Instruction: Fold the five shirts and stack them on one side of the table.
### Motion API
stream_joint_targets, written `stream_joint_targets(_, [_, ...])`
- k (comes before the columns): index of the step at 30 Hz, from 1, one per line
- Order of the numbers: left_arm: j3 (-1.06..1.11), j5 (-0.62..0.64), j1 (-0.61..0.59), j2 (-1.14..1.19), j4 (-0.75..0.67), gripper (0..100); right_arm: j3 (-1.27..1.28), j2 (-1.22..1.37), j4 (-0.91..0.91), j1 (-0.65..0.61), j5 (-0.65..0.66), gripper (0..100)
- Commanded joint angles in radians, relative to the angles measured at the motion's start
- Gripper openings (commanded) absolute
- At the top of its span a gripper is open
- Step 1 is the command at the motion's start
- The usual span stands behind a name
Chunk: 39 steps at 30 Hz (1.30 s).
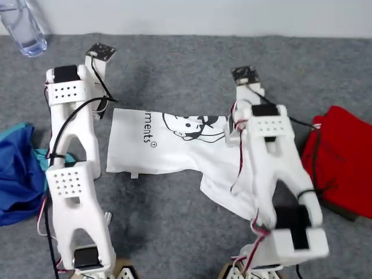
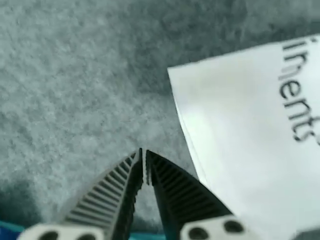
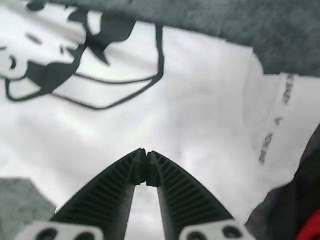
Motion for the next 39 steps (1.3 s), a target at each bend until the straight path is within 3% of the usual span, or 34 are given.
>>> stream_joint_targets(1, [0.133,-0.011,0.011,-0.178,0.029,1,0.107,-0.165,0.010,-0.018,-0.002,0.8])
stream_joint_targets(7, [0.498,-0.011,0.041,-0.433,-0.052,1,0.281,-0.271,-0.039,-0.012,0.000,0.8])
stream_joint_targets(16, [1.148,0.040,0.153,-0.801,-0.410,1,0.448,-0.272,-0.213,-0.013,-0.002,0.8])
stream_joint_targets(28, [1.293,0.008,0.199,-0.678,-0.540,1,0.514,-0.271,-0.240,0.015,0.002,0.8])
stream_joint_targets(39, [1.307,-0.155,0.017,-0.638,-0.598,1,0.603,-0.280,-0.271,0.016,0.084,0.8])
